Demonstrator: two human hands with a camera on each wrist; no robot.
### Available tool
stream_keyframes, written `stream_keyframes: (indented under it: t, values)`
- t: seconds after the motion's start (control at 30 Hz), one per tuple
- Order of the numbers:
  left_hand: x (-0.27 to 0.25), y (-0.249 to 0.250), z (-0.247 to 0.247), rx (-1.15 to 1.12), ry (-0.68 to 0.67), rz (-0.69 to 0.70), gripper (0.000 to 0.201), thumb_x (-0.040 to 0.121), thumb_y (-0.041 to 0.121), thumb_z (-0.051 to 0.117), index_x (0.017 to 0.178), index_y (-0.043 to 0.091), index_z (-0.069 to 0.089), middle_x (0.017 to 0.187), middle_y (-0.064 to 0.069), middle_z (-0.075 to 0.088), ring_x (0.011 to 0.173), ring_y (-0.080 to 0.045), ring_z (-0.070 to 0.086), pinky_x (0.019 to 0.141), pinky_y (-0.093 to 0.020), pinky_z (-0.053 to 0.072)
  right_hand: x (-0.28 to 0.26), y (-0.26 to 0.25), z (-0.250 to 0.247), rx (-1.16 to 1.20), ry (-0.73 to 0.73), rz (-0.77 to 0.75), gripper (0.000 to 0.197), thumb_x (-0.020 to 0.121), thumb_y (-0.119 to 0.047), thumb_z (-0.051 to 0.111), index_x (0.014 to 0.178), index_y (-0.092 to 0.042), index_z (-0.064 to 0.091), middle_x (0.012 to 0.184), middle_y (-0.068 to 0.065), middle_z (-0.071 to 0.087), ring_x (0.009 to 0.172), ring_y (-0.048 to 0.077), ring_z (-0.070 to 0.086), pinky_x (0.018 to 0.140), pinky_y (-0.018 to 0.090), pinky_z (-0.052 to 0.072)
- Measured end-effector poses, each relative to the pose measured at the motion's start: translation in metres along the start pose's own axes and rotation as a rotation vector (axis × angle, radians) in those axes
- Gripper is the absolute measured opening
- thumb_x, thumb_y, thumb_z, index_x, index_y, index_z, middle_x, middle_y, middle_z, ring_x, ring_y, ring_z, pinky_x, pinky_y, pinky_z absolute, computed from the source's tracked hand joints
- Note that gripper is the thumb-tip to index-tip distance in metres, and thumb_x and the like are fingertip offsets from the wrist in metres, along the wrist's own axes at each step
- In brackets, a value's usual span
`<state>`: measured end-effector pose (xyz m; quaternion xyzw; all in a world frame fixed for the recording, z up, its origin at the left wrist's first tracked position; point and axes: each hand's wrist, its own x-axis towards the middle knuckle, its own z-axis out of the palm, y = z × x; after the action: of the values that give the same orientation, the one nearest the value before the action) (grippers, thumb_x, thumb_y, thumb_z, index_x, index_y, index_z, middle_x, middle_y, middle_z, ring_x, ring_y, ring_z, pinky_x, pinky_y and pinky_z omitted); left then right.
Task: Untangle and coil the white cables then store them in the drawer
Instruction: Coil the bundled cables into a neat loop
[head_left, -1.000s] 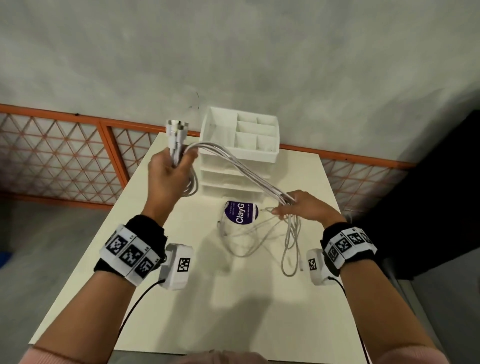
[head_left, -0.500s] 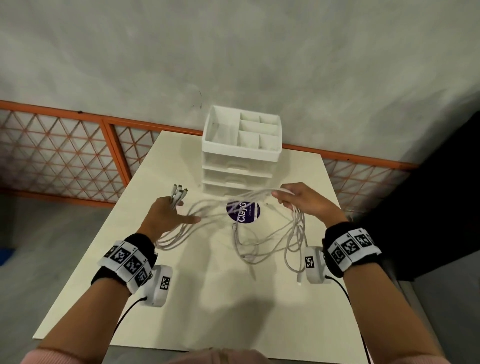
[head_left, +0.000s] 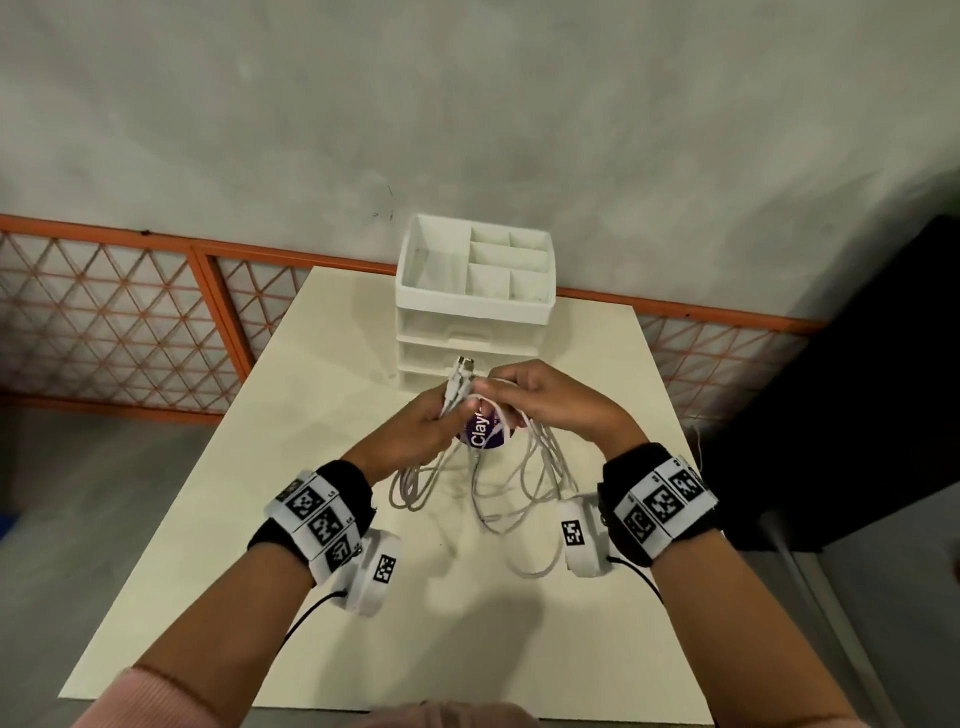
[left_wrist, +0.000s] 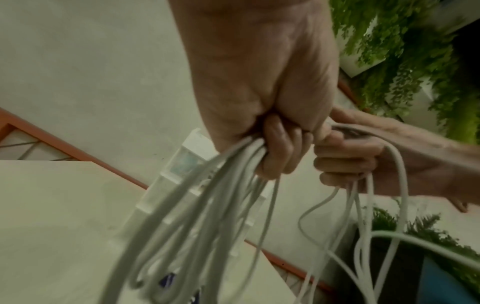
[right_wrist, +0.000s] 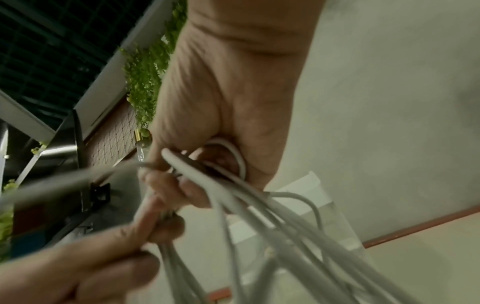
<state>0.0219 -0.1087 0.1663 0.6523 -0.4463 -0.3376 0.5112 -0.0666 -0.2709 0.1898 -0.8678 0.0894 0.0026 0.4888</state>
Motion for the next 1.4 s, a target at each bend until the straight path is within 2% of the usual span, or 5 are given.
stream_keyframes:
  t: [0.47, 0.63, 0.97, 1.13, 1.4]
  values:
    - [0.01, 0.017, -0.041, 0.06, 0.336, 0.15, 0.027, 0.1, 0.025, 0.041, 0.084, 0.042, 0.055, 0.048, 0.015, 0.039, 0.037, -0.001, 0.033, 0.039, -0.007, 0.027, -0.024, 0.079, -0.015, 0.127, 0.202, 0.203, 0.011, 0.09, -0.011, 0.061, 0.083, -0.004, 0.065, 0.074, 0.0, 0.063, 0.063, -0.004, 0.062, 0.067, 0.011, 0.047]
    - [0.006, 0.023, -0.049, 0.103, 0.394, 0.155, 0.035, 0.1, 0.025, 0.042, 0.075, 0.046, 0.054, 0.052, 0.005, 0.042, 0.04, -0.004, 0.036, 0.044, -0.018, 0.029, -0.026, 0.125, -0.015, -0.462, 0.322, 0.562, 0.027, 0.091, -0.022, 0.059, 0.112, -0.005, 0.063, 0.118, 0.018, 0.059, 0.112, 0.032, 0.056, 0.088, 0.032, 0.043]
    - [0.012, 0.027, -0.03, 0.163, 0.429, 0.134, 0.006, 0.099, 0.024, 0.044, 0.096, 0.025, 0.049, 0.106, -0.034, 0.047, 0.093, -0.039, 0.045, 0.066, -0.049, 0.044, 0.007, 0.031, 0.023, -0.051, 0.36, -0.109, 0.014, 0.083, -0.02, 0.069, 0.087, -0.007, 0.065, 0.084, 0.003, 0.068, 0.079, 0.01, 0.062, 0.076, 0.009, 0.041]
    - [0.01, 0.022, -0.052, 0.137, 0.554, 0.119, 0.02, 0.099, 0.027, 0.045, 0.083, 0.018, 0.053, 0.061, -0.018, 0.038, 0.056, -0.036, 0.034, 0.053, -0.031, 0.033, -0.006, 0.073, 0.007, -0.078, 0.376, -0.022, 0.013, 0.092, -0.02, 0.058, 0.08, -0.017, 0.063, 0.069, 0.0, 0.064, 0.064, -0.004, 0.058, 0.068, 0.016, 0.042]
    - [0.016, 0.006, -0.043, 0.326, 0.531, 0.163, 0.021, 0.098, 0.02, 0.048, 0.11, 0.004, 0.056, 0.095, -0.028, 0.063, 0.085, -0.025, 0.055, 0.062, 0.0, 0.035, -0.019, 0.14, -0.005, -0.456, 0.478, 0.304, 0.023, 0.096, -0.028, 0.049, 0.089, -0.013, 0.066, 0.096, 0.007, 0.058, 0.091, 0.027, 0.046, 0.08, 0.036, 0.032]
